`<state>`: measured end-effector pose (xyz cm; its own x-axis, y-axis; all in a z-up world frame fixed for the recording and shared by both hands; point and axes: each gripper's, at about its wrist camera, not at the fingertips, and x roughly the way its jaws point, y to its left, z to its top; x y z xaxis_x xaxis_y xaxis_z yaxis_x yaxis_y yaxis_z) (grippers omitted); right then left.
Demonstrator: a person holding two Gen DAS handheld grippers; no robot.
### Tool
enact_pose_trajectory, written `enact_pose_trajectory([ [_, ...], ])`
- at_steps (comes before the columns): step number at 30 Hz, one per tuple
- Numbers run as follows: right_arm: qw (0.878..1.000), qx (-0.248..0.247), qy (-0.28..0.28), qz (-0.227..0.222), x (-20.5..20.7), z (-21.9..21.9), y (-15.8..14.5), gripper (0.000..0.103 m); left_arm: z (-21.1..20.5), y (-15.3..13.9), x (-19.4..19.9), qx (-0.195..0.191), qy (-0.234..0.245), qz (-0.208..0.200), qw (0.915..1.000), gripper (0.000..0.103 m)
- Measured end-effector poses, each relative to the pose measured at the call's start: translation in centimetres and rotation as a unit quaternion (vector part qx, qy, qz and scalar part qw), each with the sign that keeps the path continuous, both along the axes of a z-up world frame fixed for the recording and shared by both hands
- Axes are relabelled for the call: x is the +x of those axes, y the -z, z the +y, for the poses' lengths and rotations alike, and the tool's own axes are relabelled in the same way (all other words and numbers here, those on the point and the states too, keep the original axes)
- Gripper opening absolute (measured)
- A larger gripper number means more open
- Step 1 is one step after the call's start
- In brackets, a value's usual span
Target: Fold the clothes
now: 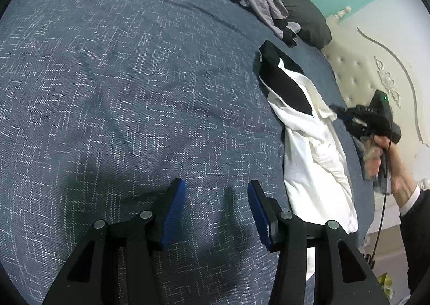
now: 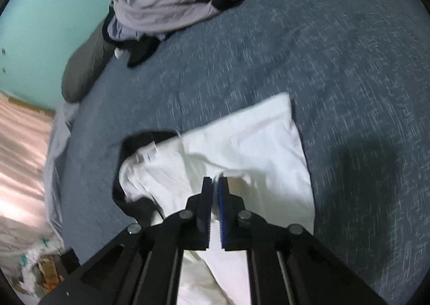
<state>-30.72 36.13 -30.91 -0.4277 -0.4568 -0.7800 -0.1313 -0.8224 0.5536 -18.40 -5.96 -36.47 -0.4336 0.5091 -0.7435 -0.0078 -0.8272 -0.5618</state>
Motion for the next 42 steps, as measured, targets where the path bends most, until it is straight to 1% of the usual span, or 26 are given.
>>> enact_pose_trajectory([
  [3,1.000,-0.010,0.022,0.011,-1.1,1.0,-0.8,0.004,0.1,0.0,-0.1,-0.002,0.001,0.000,1.0000,0.053],
  [6,0.999,-0.009,0.049,-0.002,-2.3,2.3,-0.7,0.004,0.3,0.1,-0.1,-0.003,0.002,0.000,1.0000,0.053],
  [9,0.996,-0.028,0.084,-0.014,-2.9,3.7,0.1,0.004,0.4,0.1,-0.1,-0.004,0.002,0.000,1.0000,0.053],
  [10,0.993,-0.045,0.105,-0.019,-3.0,4.3,0.7,0.004,0.4,0.1,-0.1,-0.003,0.002,0.000,1.0000,0.053],
  [12,0.989,-0.068,0.128,-0.031,-2.9,5.2,1.6,0.005,0.4,0.1,-0.1,-0.003,0.001,0.000,1.0000,0.053],
  [13,0.989,-0.059,0.130,-0.035,-2.9,5.4,1.7,0.006,0.4,0.1,-0.1,-0.003,0.002,0.000,1.0000,0.053],
  [19,0.996,-0.019,0.084,0.005,-2.5,5.5,0.2,0.008,0.4,0.1,-0.1,-0.003,0.001,0.001,1.0000,0.054],
  [21,0.998,-0.002,0.063,0.001,-2.7,5.1,0.1,0.013,0.4,0.0,0.0,-0.003,0.001,0.002,1.0000,0.054],
  [22,0.998,0.014,0.054,0.001,-2.7,4.8,0.0,0.021,0.4,0.0,-0.1,-0.003,0.000,0.002,1.0000,0.054],
  [23,0.999,0.029,0.041,0.001,-2.7,4.4,-0.1,0.026,0.4,0.0,-0.1,-0.004,0.000,0.002,1.0000,0.054],
  [25,0.998,0.055,0.011,0.002,-2.9,3.3,0.0,0.026,0.5,0.0,0.0,-0.005,0.001,0.002,1.0000,0.054],
  [28,0.996,0.082,-0.015,-0.001,-3.4,1.7,0.6,0.026,0.5,0.0,0.0,-0.006,0.001,0.002,1.0000,0.055],
  [31,0.993,0.110,-0.037,0.005,-3.6,0.4,1.3,0.026,0.5,0.0,0.0,-0.004,0.001,0.002,1.0000,0.055],
  [32,0.992,0.117,-0.037,0.004,-3.7,0.3,1.7,0.025,0.5,0.0,0.0,-0.004,0.001,0.002,1.0000,0.055],
  [33,0.992,0.124,-0.038,0.002,-3.8,0.1,2.0,0.021,0.4,0.0,0.0,-0.003,0.001,0.002,1.0000,0.055],
  [34,0.992,0.119,-0.038,0.002,-3.7,0.2,2.3,0.009,0.4,0.0,0.0,-0.003,0.001,0.002,1.0000,0.055],
  [36,0.991,0.127,-0.033,0.006,-3.6,0.3,2.3,0.006,0.4,0.0,0.0,-0.003,0.001,0.002,1.0000,0.055],
  [37,0.992,0.125,-0.029,0.014,-3.4,0.6,2.0,0.003,0.3,0.0,0.1,-0.004,0.001,0.002,1.0000,0.055],
  [42,0.992,0.117,-0.012,0.050,-2.6,2.1,0.2,0.002,0.5,0.1,0.1,-0.007,0.001,0.003,1.0000,0.055],
])
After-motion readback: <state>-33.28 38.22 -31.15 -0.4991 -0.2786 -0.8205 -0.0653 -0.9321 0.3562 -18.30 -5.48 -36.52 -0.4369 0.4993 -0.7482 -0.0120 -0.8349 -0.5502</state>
